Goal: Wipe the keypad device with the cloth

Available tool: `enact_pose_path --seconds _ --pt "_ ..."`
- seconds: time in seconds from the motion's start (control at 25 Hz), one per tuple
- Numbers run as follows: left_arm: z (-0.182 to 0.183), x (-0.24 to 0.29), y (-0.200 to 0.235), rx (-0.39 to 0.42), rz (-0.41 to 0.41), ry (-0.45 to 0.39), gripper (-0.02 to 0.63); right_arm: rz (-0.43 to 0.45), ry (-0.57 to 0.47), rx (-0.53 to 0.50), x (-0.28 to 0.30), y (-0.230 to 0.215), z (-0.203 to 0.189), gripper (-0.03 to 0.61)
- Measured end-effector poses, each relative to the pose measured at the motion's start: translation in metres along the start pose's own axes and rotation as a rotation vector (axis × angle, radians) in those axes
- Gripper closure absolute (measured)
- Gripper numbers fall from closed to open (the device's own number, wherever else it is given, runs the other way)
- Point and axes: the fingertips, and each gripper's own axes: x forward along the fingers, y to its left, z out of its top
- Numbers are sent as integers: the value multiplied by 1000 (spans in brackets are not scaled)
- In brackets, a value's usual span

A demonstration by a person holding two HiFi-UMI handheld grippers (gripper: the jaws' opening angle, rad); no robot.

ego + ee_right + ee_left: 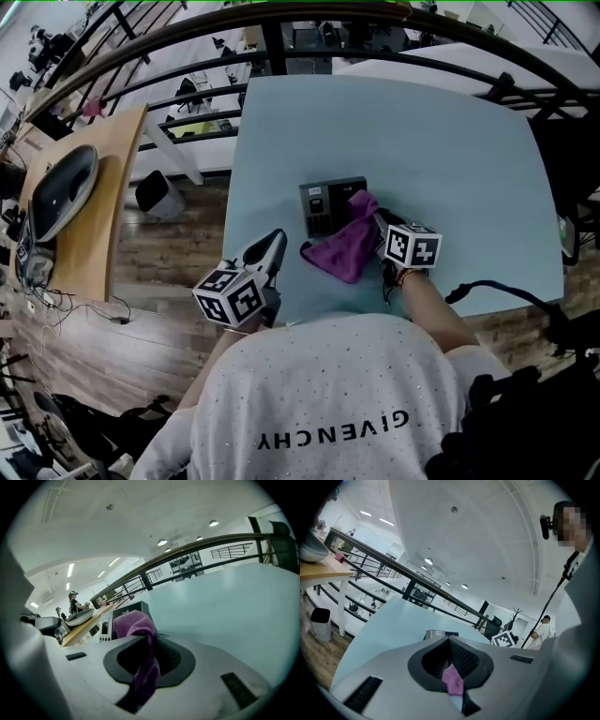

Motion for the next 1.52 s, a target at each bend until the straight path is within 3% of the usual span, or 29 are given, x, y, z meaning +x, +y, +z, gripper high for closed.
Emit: enact_pose_path --seconds 0.28,0.44,0.6,0.92,1.16,1.52 --pt "2 2 4 0 2 6 614 -22 -39 45 -7 -3 6 532" --pt "3 2 4 4 -12 12 614 156 -135 -12 -12 50 22 534" --pt "6 -5 7 8 -11 9 614 313 -97 -130 -4 105 13 534" --pt "13 -38 39 -8 57 -22 614 401 55 -233 24 163 -32 534" --pt "11 -49 45 -10 65 -28 614 318 127 -261 40 155 -55 534" --pt "8 -57 48 -15 74 -39 614 227 82 -196 33 126 -52 534"
